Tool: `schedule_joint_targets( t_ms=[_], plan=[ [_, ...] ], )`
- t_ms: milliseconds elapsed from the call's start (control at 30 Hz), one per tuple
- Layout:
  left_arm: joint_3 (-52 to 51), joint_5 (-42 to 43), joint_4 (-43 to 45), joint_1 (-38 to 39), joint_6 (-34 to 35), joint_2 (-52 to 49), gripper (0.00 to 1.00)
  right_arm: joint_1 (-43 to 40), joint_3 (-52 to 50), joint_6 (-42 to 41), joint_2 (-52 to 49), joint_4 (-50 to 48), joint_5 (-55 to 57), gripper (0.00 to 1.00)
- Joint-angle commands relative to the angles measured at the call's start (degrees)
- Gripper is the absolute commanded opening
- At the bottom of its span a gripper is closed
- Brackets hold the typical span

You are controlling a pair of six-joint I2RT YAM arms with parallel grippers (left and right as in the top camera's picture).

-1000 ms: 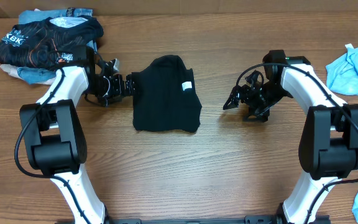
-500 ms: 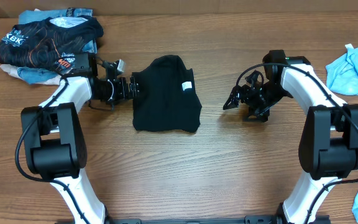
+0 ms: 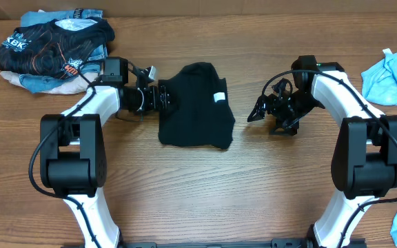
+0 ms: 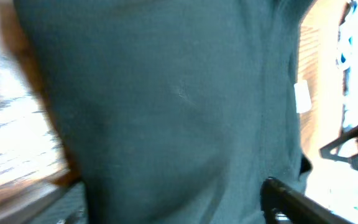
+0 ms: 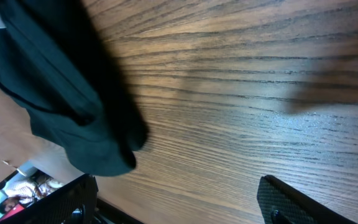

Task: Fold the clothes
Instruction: 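Grasp the folded black shirt's left edge with the left gripper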

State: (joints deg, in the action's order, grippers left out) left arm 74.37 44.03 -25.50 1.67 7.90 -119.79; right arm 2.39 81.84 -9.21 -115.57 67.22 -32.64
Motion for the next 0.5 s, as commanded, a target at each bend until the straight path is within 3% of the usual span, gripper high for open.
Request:
schedule_joint_targets(
  t_ms=[0, 67, 200, 400, 467],
  plan=[
    [-2.0, -5.7, -0.4, 0.6, 3.5, -4.4, 0.66, 0.2, 1.0, 0.3, 1.7, 0.2, -0.5, 0.86],
    [-2.0, -8.2, -0.3, 0.6, 4.6, -4.7, 0.63, 0.2, 1.0, 0.3, 1.7, 0.2, -0.5, 0.86],
    [-1.9, -10.1, 0.4, 0.6, 5.0, -4.7, 0.69, 0.2, 1.0, 0.3, 1.7, 0.0, -0.5, 0.86],
    [-2.0, -12.3, 1.6, 1.1, 5.2, -4.7, 1.0, 0.2, 1.0, 0.2, 1.7, -0.7, -0.5, 0.86],
    [-2.0, -14.7, 1.3, 1.4, 7.0, -4.7, 0.94, 0.2, 1.0, 0.2, 1.7, -0.7, -0.5, 0.86]
  ],
)
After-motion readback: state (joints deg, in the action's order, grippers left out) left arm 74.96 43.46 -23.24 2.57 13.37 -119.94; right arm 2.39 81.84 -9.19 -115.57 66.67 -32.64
